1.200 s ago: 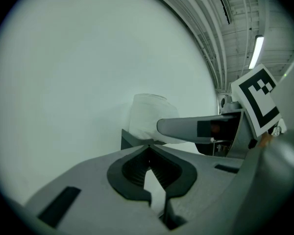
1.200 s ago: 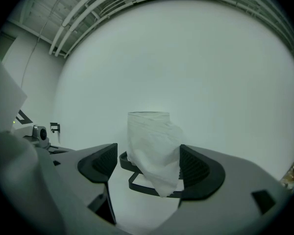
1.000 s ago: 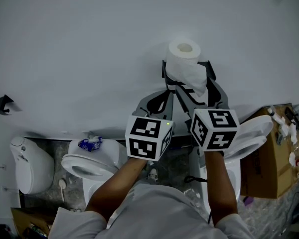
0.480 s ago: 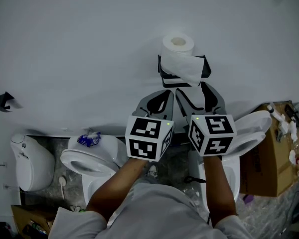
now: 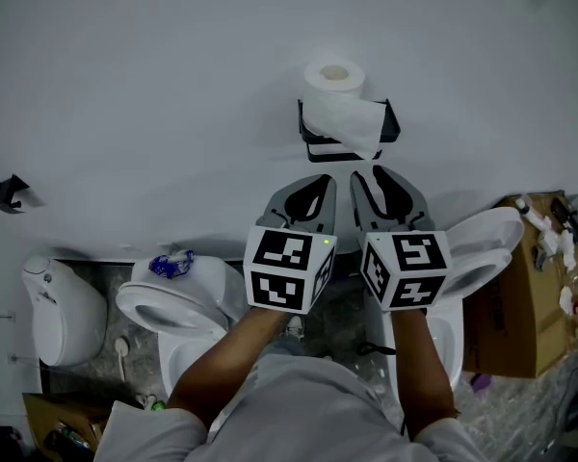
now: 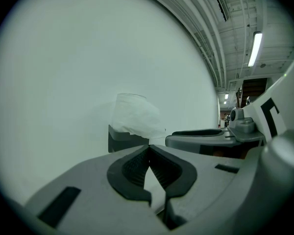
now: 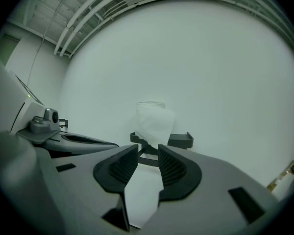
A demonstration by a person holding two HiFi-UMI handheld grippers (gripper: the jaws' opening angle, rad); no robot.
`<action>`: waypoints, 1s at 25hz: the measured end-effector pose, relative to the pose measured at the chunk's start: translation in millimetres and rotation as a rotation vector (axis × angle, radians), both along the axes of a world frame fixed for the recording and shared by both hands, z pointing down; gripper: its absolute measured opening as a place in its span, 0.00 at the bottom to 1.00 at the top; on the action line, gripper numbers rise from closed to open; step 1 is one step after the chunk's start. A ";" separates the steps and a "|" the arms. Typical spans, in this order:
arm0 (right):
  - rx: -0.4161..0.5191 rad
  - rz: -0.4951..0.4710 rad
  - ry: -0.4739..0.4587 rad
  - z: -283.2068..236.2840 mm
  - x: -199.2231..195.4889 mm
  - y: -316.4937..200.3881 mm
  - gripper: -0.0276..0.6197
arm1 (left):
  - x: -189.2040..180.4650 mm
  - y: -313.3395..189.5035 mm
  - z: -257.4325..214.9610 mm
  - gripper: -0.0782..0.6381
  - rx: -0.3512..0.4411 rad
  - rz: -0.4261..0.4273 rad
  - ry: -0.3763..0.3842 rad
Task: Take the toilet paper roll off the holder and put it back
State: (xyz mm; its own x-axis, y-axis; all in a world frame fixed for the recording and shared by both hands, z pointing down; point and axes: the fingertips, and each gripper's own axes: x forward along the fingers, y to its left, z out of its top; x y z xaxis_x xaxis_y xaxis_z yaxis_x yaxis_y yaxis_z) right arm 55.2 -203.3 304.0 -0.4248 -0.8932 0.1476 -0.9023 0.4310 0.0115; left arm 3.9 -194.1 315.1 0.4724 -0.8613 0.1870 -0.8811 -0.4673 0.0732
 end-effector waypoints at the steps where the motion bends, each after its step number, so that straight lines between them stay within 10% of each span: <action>1: -0.001 -0.003 0.001 0.9 0.3 1.2 0.23 | 1.4 1.0 0.8 0.11 -0.001 0.000 -0.001; 25: -0.020 -0.071 0.026 10.3 -8.0 12.0 0.05 | 10.7 8.4 1.6 0.11 0.005 -0.005 -0.009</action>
